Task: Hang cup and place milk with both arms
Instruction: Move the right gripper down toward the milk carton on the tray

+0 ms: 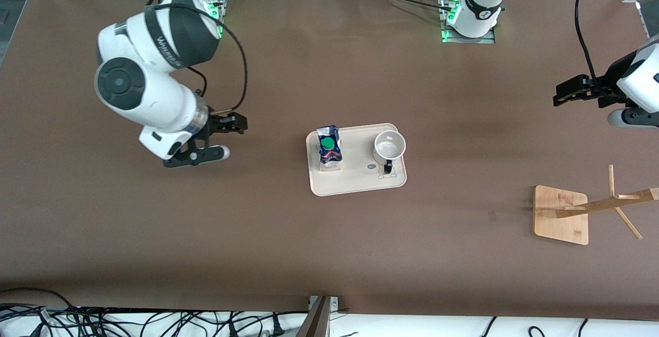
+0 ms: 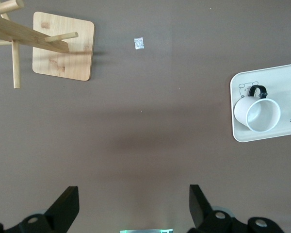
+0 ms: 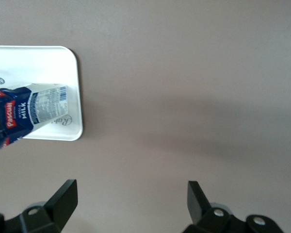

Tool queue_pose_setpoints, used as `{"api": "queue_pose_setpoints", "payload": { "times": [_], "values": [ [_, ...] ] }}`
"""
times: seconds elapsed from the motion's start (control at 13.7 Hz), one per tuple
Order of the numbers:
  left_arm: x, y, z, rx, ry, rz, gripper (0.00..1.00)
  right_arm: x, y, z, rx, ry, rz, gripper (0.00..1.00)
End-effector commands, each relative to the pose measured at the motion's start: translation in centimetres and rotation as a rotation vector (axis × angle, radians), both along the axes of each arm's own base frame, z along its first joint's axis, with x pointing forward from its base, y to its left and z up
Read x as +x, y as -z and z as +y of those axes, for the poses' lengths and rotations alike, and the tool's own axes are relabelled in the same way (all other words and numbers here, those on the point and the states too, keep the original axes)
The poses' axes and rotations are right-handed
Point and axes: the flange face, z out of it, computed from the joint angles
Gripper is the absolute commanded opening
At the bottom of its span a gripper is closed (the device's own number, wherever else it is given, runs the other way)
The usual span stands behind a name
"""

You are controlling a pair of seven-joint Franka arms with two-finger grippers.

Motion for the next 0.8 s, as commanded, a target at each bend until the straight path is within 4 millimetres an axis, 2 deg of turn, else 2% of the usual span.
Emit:
{"api": "queue_pose_setpoints", "payload": {
  "times": [0.0,0.22,0.37,0.44,0.58,0.73],
  "values": [
    [-0.6,-0.3,0.1,0.015,-0.006,-0.006,1.0,-0.5,0.6,2.2,0.005,0.01,-0.005,1.0],
    [-0.6,-0.3,0.1,0.016,-0.006,-0.006,1.0,-1.3,1.2,5.7,0.014,0.057,-0.044,1.0],
    [-0.5,-0.2,0.1,0.015,-0.006,-0.005,1.0,-1.9,2.6,7.5,0.004,0.046,-0.034,1.0],
    [-0.5,-0.2,0.1,0.017,-0.008,-0.005,1.0,-2.1,4.0,8.3,-0.004,0.035,-0.023,1.0],
    [-0.5,-0.4,-0.1,0.016,-0.003,-0.012,1.0,-1.4,4.1,10.0,0.013,0.014,-0.038,1.0],
    [-0.4,-0.4,0.1,0.021,-0.005,-0.016,1.0,-1.5,4.7,12.8,0.051,0.036,-0.025,1.0]
  ]
}}
